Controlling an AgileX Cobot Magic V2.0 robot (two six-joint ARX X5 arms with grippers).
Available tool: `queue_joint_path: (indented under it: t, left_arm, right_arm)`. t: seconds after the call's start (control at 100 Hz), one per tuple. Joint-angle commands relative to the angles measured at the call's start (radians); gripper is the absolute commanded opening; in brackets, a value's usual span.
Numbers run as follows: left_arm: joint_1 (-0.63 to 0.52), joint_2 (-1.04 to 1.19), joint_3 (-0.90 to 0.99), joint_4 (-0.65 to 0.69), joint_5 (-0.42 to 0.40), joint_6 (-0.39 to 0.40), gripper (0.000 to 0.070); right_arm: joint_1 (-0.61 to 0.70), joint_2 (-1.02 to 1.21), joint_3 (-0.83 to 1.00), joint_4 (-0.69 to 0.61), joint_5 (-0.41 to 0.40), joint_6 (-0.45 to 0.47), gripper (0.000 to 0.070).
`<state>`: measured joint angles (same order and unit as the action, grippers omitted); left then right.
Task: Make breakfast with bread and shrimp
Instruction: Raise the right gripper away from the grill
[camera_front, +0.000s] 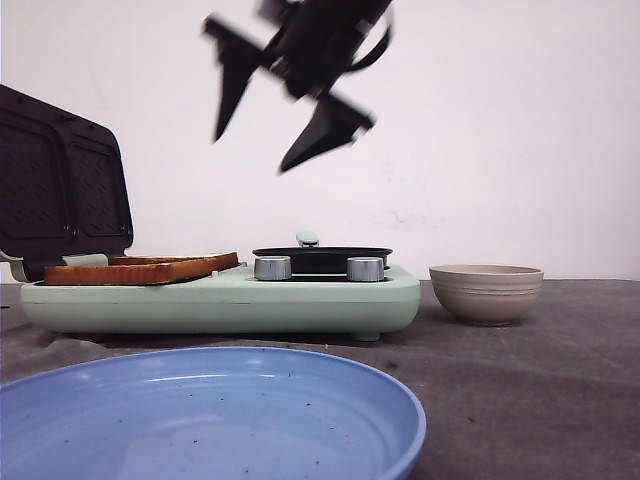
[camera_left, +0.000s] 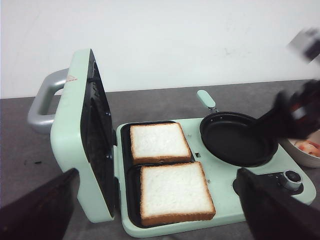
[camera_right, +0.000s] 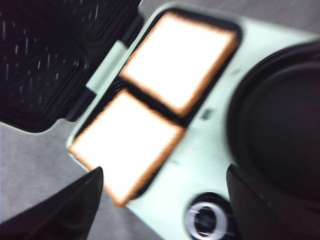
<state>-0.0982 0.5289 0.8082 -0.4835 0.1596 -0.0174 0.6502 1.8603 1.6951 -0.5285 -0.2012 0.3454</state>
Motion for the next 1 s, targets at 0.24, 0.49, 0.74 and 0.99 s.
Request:
queue_joint_path:
  t: [0.24,0.49,0.74,0.99]
  left_arm:
    - [0.001,0.002,0.003,0.004,-0.002,-0.001,0.0556]
    - [0.001,0.002,0.003,0.003,-0.002,-0.003,0.0556]
    - [0.001,0.002,0.003,0.001,-0.002,-0.013,0.0556]
    - [0.001,0.002,0.003,0.001,-0.002,-0.029,0.0556]
  right_arm:
    - [-0.056,-0.142,0.025,-0.072,0.058,-0.202,0.0478]
    - [-0.106,-0.291,-0.052,-0.076,0.079,-0.226,0.0477]
    - [-0.172,-0.591,-0.413,0.051,0.079,-0.254,0.0440]
    - [-0.188,-1.004,-0.780,0.124,0.145,-0.221,0.0440]
